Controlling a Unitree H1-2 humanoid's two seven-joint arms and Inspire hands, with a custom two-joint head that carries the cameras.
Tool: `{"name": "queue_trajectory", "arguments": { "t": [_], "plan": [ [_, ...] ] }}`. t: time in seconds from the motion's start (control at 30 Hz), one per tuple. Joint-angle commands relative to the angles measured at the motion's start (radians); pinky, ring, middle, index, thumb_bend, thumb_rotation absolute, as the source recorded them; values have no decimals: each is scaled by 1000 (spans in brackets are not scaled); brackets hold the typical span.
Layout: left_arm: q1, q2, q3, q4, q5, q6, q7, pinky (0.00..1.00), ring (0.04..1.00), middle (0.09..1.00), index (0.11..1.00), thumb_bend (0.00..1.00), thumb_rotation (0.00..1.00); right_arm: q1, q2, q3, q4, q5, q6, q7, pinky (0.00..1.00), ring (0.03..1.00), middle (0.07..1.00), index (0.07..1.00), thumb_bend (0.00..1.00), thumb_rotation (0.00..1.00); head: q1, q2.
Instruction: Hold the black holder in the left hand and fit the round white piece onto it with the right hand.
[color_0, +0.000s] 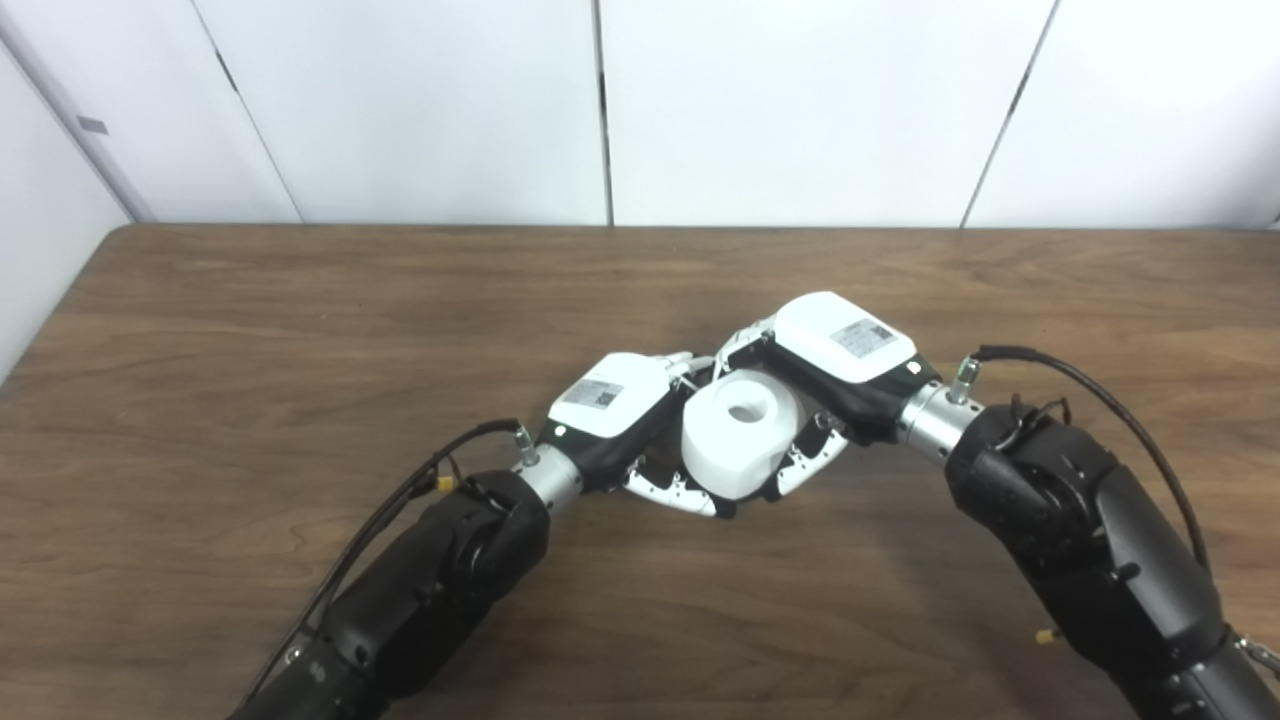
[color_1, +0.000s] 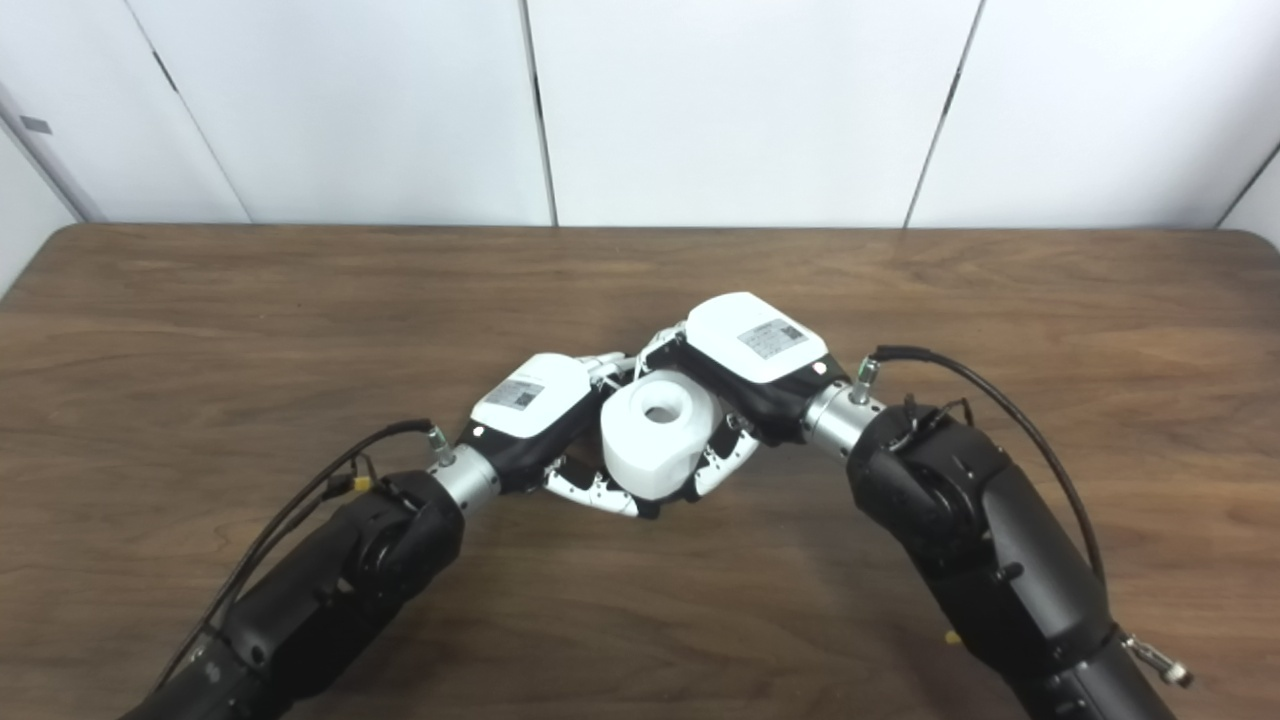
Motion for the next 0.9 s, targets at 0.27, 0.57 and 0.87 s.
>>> {"name": "queue_trajectory", "arguments": {
  "t": [0.27,0.57,0.87],
  "plan": [
    [60,21,-45,33,20,-6,-97,883,919,916,484,524,70,-11,-46,-13,4,-21,-13,3,755,737,703,482,523,141,-1,5],
    [61,20,-45,29,20,-3,-101,884,919,914,484,524,70,-6,-31,-14,-20,-26,55,46,775,739,724,751,811,258,-1,8],
    [62,20,-47,31,23,-3,-100,878,917,916,484,524,70,-6,-26,-13,-36,-47,84,43,769,753,763,872,861,254,-4,9]
  ]
}}
